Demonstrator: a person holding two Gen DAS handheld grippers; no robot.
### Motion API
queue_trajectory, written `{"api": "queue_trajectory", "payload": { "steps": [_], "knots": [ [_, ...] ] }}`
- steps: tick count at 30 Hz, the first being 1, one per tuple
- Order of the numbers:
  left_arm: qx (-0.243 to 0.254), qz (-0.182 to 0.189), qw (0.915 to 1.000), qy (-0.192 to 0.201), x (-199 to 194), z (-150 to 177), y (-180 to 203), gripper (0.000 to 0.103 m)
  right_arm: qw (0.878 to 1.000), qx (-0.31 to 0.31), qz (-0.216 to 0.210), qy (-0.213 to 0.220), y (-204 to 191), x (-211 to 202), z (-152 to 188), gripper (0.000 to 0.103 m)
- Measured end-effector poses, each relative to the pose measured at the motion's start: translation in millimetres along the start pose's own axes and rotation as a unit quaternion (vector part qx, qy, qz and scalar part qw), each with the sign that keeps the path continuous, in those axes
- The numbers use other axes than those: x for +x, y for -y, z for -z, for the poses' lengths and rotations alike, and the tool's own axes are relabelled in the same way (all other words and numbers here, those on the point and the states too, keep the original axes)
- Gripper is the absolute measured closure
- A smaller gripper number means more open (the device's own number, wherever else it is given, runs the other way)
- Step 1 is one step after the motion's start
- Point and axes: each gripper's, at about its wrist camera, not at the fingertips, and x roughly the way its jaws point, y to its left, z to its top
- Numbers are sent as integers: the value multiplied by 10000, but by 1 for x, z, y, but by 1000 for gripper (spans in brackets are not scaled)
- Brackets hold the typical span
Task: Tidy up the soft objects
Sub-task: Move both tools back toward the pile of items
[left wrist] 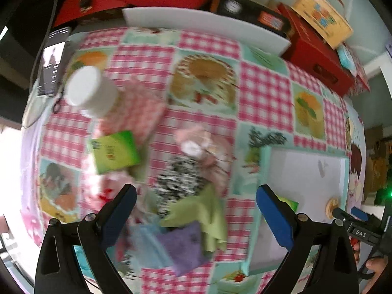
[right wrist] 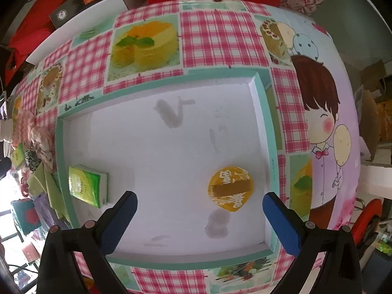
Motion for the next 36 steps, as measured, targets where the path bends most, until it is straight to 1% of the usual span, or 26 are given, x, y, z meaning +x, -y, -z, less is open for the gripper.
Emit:
{"api": "queue_trajectory", "payload": {
  "steps": [1, 3, 6, 9, 13, 20, 24, 28, 32, 33, 36],
  "knots": [
    [-74, -10, 10000, 35, -3, -1, -5, 5, 10000, -19, -5, 5, -5, -2, -1, 0],
    [-196, -64, 9997, 100, -12, -4, -29, 5, 10000, -54, -3, 21, -14, -6, -4, 0],
    [-307, -165, 9993, 147, -15, -7, -52, 5, 9998, -179, 10, 62, -34, -11, -7, 0],
    [-471, -239, 9984, 188, -20, -8, -81, 5, 9994, -312, -11, 111, -61, -17, -13, 0],
    [-677, -264, 9972, 190, -21, -7, -110, 5, 9984, -547, -61, 160, -101, -23, -20, 0],
    [-937, -281, 9951, 162, -20, -2, -151, 5, 9951, -966, -120, 157, -174, -28, -22, 0],
    [-1064, -258, 9939, 151, -18, 1, -169, 5, 9938, -1092, -127, 187, -205, -28, -26, 0],
    [-1115, -221, 9934, 121, -11, 4, -180, 5, 9919, -1224, -212, 268, -224, -31, -30, 0],
    [-1095, -155, 9939, 21, 2, 8, -184, 5, 9899, -1365, -267, 286, -246, -31, -34, 0],
    [-1076, -154, 9941, 9, 4, 9, -184, 5, 9895, -1391, -278, 290, -253, -31, -28, 0],
    [-967, -159, 9952, 17, 13, 10, -180, 5, 9882, -1473, -308, 290, -264, -29, -29, 0]
  ]
}}
